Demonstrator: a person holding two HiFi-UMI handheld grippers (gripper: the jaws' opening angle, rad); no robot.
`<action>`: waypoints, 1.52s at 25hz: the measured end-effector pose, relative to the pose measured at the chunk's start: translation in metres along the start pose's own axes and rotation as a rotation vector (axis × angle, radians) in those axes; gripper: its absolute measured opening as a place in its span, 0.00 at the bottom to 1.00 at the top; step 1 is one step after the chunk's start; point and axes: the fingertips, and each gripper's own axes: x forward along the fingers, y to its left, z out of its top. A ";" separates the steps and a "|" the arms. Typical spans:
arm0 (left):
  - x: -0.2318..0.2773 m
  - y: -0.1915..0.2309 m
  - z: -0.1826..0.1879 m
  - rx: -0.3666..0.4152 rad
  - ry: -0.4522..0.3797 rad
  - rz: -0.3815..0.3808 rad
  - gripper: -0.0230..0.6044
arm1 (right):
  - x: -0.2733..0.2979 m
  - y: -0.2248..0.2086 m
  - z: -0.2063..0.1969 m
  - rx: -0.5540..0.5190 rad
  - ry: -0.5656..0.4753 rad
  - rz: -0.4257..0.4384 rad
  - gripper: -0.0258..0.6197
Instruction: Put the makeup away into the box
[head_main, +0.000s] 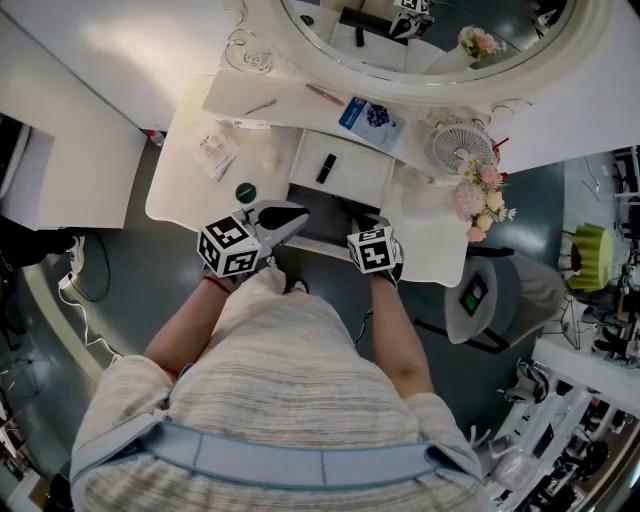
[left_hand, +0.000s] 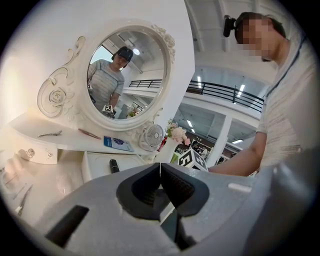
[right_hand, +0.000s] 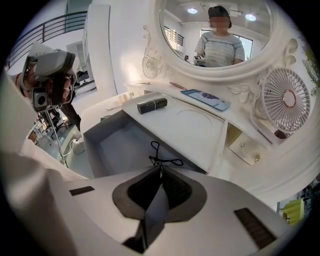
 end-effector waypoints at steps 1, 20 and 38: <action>-0.001 0.001 0.000 0.000 0.000 -0.001 0.06 | 0.000 0.000 0.000 -0.003 -0.003 -0.001 0.07; -0.003 0.008 0.004 0.008 -0.001 -0.024 0.06 | -0.015 0.006 0.021 0.064 -0.065 0.007 0.19; -0.022 0.027 0.010 0.009 -0.001 -0.039 0.06 | -0.009 0.031 0.091 0.143 -0.168 0.057 0.24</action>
